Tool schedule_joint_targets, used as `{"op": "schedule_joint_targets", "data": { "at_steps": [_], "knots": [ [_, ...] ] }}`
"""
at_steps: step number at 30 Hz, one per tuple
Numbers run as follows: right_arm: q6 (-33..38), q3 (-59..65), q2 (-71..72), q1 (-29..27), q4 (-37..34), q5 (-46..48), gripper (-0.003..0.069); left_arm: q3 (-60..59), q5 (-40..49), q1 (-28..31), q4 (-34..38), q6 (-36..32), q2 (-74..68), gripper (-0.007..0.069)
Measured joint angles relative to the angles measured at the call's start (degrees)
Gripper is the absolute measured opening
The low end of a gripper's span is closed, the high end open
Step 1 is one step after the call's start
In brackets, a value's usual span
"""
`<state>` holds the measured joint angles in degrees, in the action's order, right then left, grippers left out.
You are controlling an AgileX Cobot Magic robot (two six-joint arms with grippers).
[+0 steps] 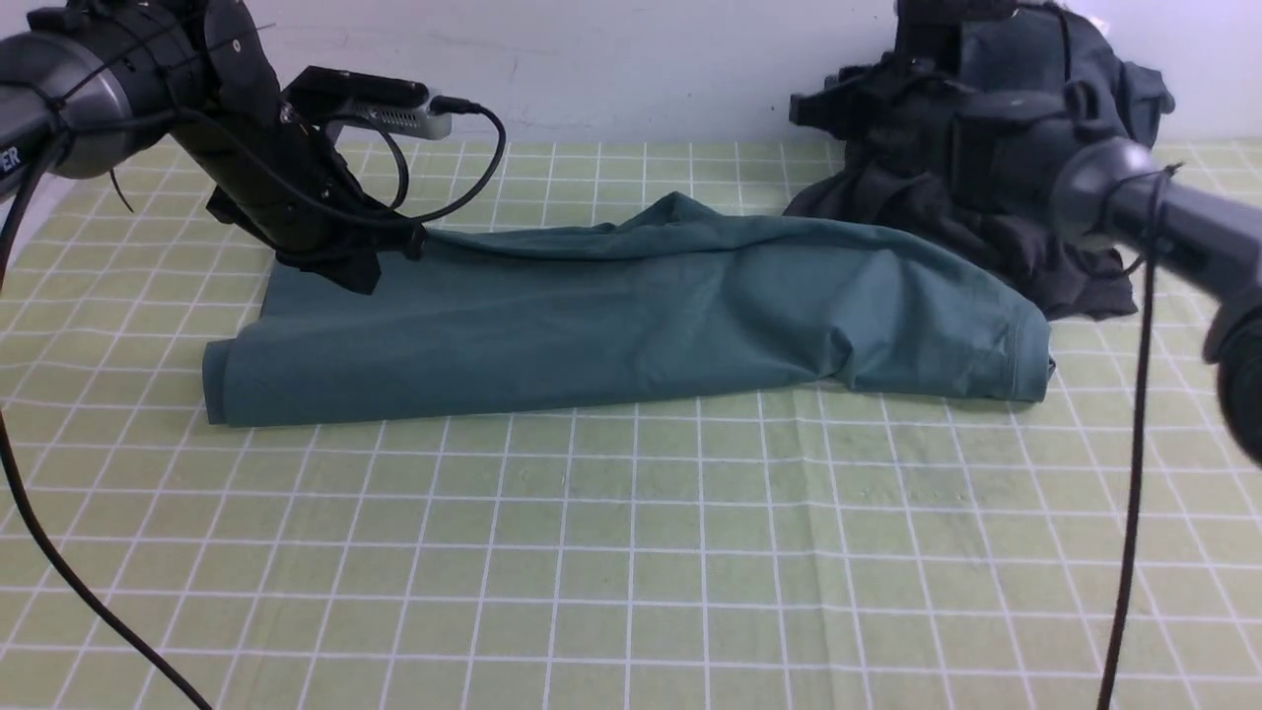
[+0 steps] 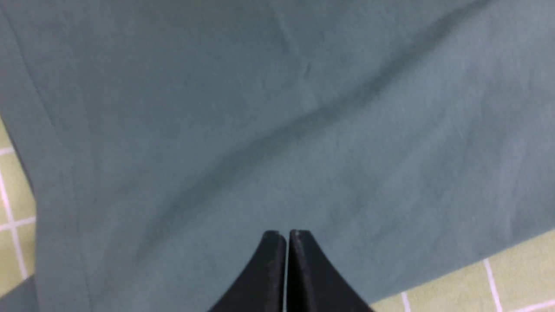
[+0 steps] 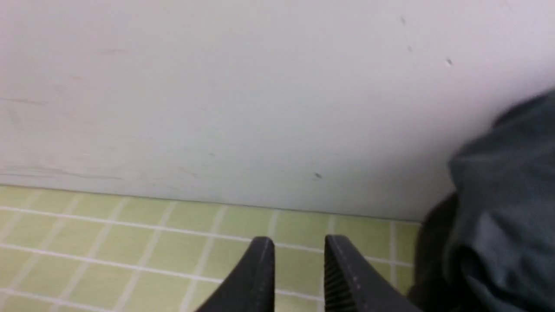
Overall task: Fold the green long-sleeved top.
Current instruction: Use both arms to drag the lower edge of the fabric forward and fold it over the upper edge
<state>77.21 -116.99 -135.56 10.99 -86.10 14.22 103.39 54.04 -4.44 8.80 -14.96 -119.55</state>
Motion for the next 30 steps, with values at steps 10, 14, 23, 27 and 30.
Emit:
{"op": "schedule_joint_targets", "data": {
  "at_steps": [10,14,23,27,30],
  "knots": [
    [-21.6,1.8,-0.2,4.0,37.7,28.0,0.0091,0.0,1.6,0.0,12.4,-2.5,-6.3,-0.0003],
    [-22.2,2.3,-4.8,5.5,43.6,21.2,0.0016,0.0,1.6,0.0,14.2,-5.2,-6.8,-0.0003],
    [-16.2,-10.6,-16.8,4.6,17.7,-7.1,-0.0005,0.0,1.7,-0.1,14.6,-5.9,-6.7,-0.0003],
    [-13.2,-15.6,-17.2,1.6,8.7,-7.6,0.0054,0.0,1.9,-0.7,14.2,-6.0,-6.7,-0.0003],
    [-12.3,-16.7,-15.3,-0.7,8.5,1.7,0.0114,0.0,1.9,-1.3,13.5,-6.0,-6.7,-0.0003]
  ]
}}
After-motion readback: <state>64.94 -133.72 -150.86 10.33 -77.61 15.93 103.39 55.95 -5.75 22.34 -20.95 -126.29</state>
